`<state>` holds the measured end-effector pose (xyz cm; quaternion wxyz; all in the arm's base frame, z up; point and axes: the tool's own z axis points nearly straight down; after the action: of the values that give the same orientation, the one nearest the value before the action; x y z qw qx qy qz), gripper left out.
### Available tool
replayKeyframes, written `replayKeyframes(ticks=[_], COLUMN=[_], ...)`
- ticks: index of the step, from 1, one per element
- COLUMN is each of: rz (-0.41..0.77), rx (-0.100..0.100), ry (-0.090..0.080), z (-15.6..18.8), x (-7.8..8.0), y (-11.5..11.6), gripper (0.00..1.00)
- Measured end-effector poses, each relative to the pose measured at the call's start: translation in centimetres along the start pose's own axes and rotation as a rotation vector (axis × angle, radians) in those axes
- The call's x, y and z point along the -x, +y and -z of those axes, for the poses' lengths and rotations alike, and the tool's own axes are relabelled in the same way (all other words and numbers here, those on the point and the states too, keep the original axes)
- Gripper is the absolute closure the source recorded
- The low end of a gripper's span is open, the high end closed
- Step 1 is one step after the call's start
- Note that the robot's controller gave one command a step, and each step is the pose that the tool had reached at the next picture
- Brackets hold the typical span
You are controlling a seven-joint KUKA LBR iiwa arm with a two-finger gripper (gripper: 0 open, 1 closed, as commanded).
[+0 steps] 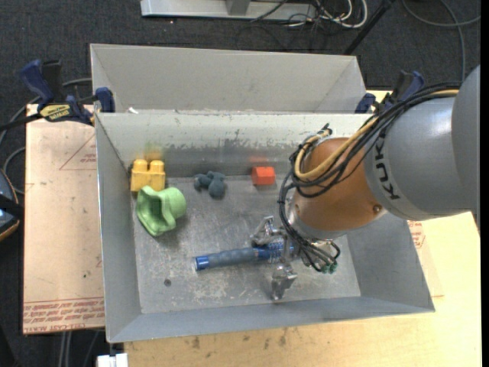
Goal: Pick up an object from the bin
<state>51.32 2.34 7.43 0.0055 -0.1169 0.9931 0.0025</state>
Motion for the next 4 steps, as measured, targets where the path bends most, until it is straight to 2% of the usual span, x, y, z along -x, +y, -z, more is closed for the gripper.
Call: replayKeyframes(ticks=[1,2,3,4], rz=[-0.008,0.090,0.054,0.053], rx=[-0.004,-0.004,-0.001,-0.002], ry=[0.004,0.008,0.008,0.011], z=[2.7,2.5,-0.1,0.2], x=[2.1,2.5,2.8,2.9], y=[-1.2,-4.3,-4.7,-4.7], gripper=[0.00,0.00,0.00,0.00])
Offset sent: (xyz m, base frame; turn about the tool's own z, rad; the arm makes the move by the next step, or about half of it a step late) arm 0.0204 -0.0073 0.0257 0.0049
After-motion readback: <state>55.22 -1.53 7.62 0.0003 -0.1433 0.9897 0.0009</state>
